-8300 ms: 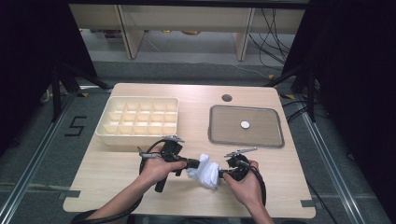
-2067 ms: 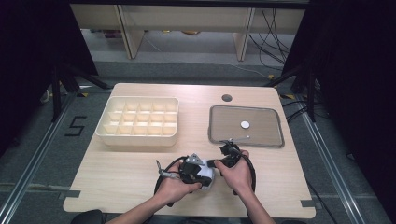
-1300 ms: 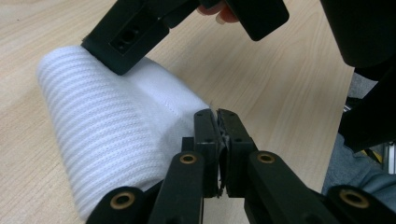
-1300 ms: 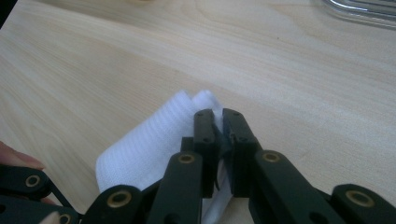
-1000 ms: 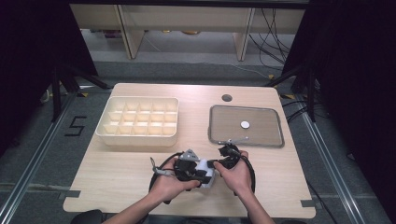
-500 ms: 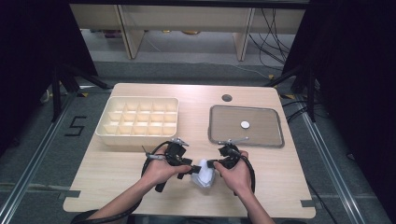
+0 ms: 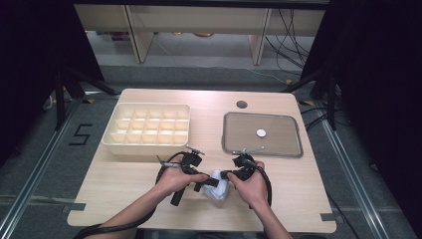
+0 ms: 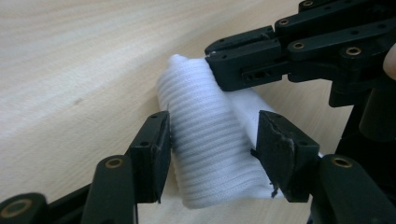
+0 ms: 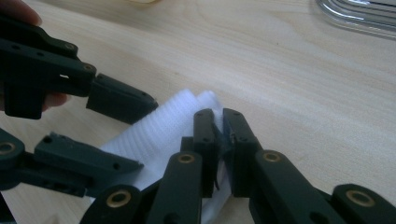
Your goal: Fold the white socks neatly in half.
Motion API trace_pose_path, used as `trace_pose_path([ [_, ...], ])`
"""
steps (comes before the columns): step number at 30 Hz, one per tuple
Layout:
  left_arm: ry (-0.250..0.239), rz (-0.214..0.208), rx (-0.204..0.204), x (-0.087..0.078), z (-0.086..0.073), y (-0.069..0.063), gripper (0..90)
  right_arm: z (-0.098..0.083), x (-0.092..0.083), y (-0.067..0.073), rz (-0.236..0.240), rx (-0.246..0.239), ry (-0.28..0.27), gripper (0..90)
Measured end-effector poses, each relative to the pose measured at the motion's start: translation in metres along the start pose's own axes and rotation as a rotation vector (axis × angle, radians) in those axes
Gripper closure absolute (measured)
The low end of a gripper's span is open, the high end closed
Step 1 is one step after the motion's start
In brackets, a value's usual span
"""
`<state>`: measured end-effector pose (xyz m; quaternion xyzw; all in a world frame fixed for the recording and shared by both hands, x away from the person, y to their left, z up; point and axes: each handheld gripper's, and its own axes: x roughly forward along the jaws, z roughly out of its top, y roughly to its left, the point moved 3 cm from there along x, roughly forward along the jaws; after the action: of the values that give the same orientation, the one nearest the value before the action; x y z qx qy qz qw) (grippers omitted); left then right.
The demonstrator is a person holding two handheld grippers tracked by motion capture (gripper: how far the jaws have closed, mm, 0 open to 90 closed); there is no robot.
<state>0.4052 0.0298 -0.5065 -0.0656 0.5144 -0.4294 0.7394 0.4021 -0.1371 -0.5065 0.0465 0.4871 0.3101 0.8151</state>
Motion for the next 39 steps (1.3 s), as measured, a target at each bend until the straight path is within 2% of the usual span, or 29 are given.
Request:
trace_pose_path([
  [1, 0.002, 0.003, -0.009, 0.001, 0.0, 0.0, 44.2, 0.0, 0.0, 0.0, 0.0, 0.001, 0.001, 84.9],
  [3, 0.034, 0.006, 0.004, 0.003, 0.0, 0.002, 45.8, 0.0, 0.0, 0.0, 0.001, 0.001, -0.001, 84.9],
  [6, 0.048, 0.009, 0.007, 0.003, -0.001, 0.003, 46.7, 0.0, 0.0, 0.0, 0.003, -0.001, -0.002, 84.9],
  [8, 0.048, 0.008, -0.005, 0.004, -0.002, 0.003, 47.6, 0.0, 0.001, 0.0, 0.001, -0.003, -0.003, 84.8],
  [9, 0.053, 0.009, -0.002, 0.005, -0.002, 0.004, 48.1, 0.0, 0.001, 0.0, 0.01, -0.015, -0.007, 84.8],
  [10, 0.059, 0.011, 0.003, 0.005, -0.003, 0.004, 48.7, 0.0, 0.001, 0.001, 0.001, -0.002, 0.004, 84.8],
  [19, 0.074, 0.012, 0.006, 0.006, -0.004, 0.004, 57.4, -0.001, 0.001, 0.001, 0.002, -0.011, -0.002, 84.5],
  [23, 0.064, 0.006, 0.019, 0.006, -0.004, 0.003, 64.3, -0.002, 0.001, 0.002, 0.009, -0.007, -0.012, 84.2],
  [26, 0.057, 0.007, 0.037, 0.006, -0.005, 0.003, 66.1, -0.002, 0.001, 0.001, 0.001, -0.008, -0.008, 83.8],
  [27, 0.038, 0.005, 0.021, 0.007, -0.005, 0.001, 66.6, -0.002, 0.001, 0.002, 0.0, -0.008, -0.01, 83.7],
  [28, 0.06, 0.01, 0.052, 0.006, -0.006, 0.002, 67.2, -0.003, 0.0, 0.004, 0.013, 0.009, -0.01, 83.5],
  [29, 0.032, 0.009, 0.033, 0.008, -0.006, 0.0, 67.5, -0.003, 0.0, 0.003, 0.007, 0.007, -0.012, 83.2],
  [30, 0.037, 0.013, 0.057, 0.007, -0.006, 0.0, 67.9, -0.003, 0.0, 0.003, 0.001, 0.005, -0.012, 82.8],
  [31, 0.023, 0.015, 0.056, 0.007, -0.007, -0.001, 68.3, -0.003, -0.001, 0.002, -0.001, -0.013, -0.018, 82.2],
  [32, 0.04, 0.02, 0.095, 0.005, -0.008, 0.0, 68.7, -0.004, -0.002, 0.003, -0.008, -0.003, -0.013, 80.9],
  [34, 0.014, 0.017, 0.078, 0.006, -0.008, -0.002, 69.3, -0.004, -0.006, 0.004, -0.004, -0.004, -0.035, 77.4],
  [36, 0.003, 0.008, 0.095, 0.005, -0.01, -0.002, 69.7, -0.003, -0.011, 0.005, 0.012, -0.017, -0.067, 75.1],
  [39, -0.017, 0.006, 0.093, 0.003, -0.012, -0.004, 70.0, -0.002, -0.021, 0.004, 0.015, -0.031, -0.127, 71.4],
])
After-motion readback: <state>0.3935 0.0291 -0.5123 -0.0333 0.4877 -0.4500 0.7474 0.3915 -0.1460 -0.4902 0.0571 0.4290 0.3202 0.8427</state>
